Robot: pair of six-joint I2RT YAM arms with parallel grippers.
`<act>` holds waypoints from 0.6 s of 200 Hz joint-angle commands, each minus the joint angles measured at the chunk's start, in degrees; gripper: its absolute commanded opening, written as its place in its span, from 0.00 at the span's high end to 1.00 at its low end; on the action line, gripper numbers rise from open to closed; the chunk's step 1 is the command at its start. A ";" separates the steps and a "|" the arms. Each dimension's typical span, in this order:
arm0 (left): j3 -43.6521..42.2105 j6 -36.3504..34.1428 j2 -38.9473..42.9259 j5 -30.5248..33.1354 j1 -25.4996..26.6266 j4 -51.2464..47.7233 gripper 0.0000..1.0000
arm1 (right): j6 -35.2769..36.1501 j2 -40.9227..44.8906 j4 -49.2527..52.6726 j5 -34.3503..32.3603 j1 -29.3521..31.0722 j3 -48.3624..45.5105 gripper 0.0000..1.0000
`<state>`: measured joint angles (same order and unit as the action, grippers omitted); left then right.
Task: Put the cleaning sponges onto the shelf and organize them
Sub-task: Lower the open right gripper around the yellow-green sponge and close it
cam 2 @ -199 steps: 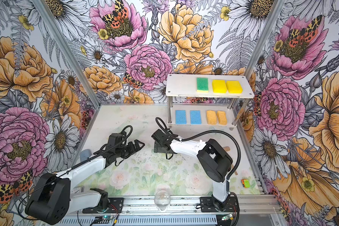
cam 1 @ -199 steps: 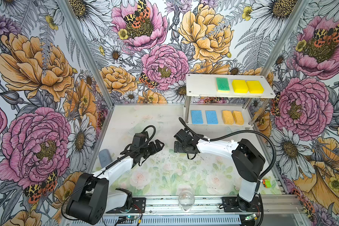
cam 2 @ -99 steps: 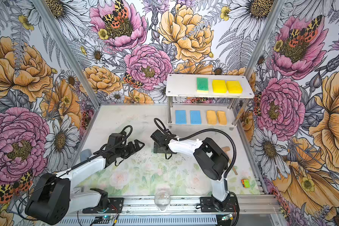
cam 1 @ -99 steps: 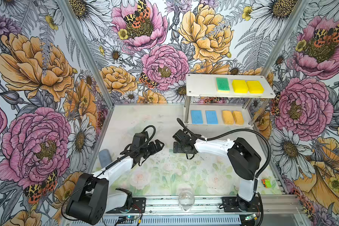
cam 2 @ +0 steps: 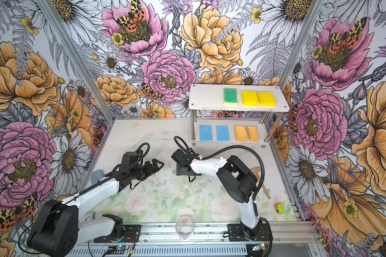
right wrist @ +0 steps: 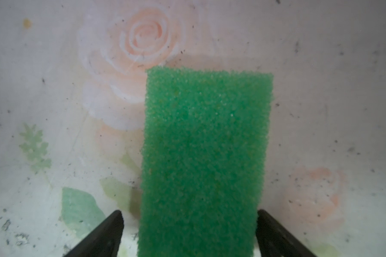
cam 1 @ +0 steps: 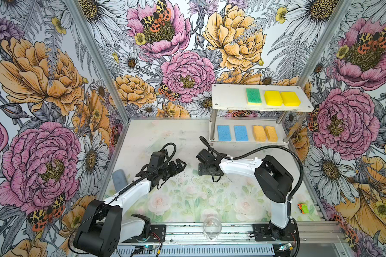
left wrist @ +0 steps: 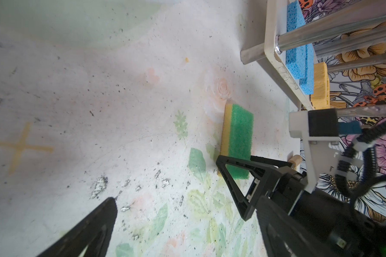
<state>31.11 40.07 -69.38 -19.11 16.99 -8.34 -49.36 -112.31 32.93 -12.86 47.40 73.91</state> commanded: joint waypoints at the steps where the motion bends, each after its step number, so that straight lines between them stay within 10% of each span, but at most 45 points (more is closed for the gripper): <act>1: -0.70 -0.79 0.92 -0.25 -0.56 0.02 0.01 | 0.71 -1.08 -0.34 -2.34 -0.29 1.34 0.09; 120: -0.48 -0.52 0.48 -0.27 -0.56 0.16 0.01 | 0.67 -3.31 -0.34 -2.69 -0.81 1.05 0.20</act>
<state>31.11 40.10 -69.38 -19.11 16.99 -8.34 -48.51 -113.51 32.88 -15.09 47.16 74.50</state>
